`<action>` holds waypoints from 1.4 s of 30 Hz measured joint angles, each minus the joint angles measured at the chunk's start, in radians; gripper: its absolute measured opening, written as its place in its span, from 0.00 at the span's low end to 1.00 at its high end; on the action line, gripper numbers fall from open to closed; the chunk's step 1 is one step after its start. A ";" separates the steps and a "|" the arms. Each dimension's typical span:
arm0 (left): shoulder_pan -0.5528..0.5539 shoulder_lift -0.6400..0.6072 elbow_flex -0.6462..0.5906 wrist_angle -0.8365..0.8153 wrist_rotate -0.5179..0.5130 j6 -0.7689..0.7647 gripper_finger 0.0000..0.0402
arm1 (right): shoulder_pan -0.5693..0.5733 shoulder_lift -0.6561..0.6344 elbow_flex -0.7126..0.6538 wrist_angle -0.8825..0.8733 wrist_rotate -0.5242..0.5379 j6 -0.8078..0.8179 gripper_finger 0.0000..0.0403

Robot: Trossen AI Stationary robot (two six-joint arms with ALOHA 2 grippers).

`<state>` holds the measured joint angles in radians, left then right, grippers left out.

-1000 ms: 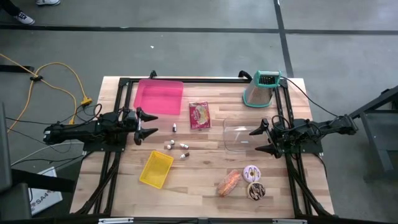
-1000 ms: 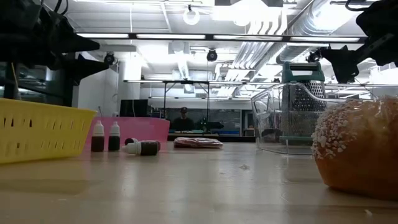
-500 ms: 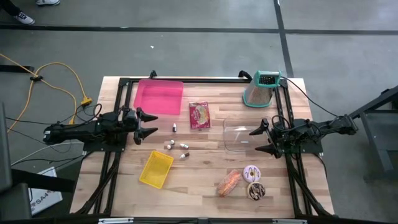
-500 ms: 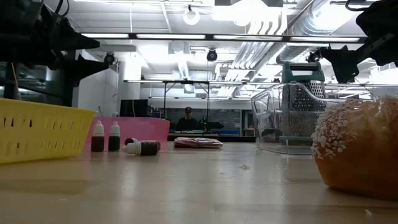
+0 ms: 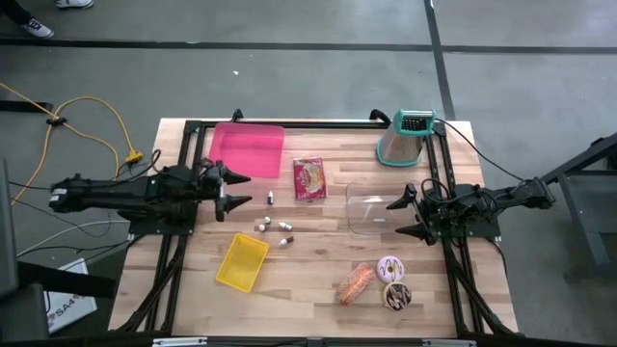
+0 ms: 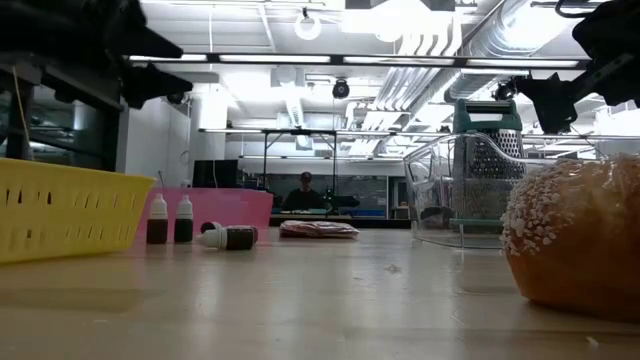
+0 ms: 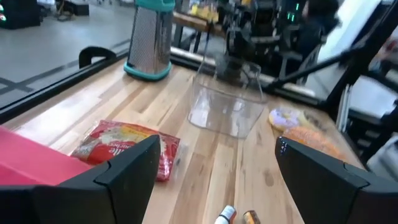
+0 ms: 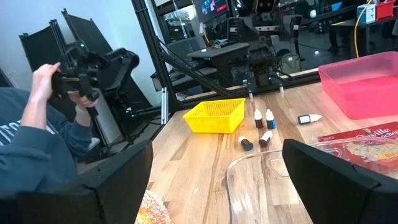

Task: Pick & Place Food Item
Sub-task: Put the blue food coloring bottle into the yellow bin

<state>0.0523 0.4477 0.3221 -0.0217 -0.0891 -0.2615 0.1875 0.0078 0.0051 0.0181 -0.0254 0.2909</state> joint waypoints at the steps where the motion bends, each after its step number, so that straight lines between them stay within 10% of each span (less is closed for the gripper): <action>1: -0.002 0.035 0.022 -0.001 0.000 0.013 0.77 | 0.000 0.000 0.000 0.000 0.000 0.000 0.86; 18: -0.004 0.552 0.416 -0.299 -0.021 -0.051 0.77 | 0.000 0.000 0.000 0.000 0.000 0.000 0.86; 42: -0.004 0.722 0.452 -0.484 -0.015 -0.147 0.77 | 0.000 0.000 0.000 0.000 0.000 0.000 0.86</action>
<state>0.0483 1.1696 0.7736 -0.5057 -0.1043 -0.4082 0.1877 0.0076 0.0051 0.0181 -0.0257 0.2909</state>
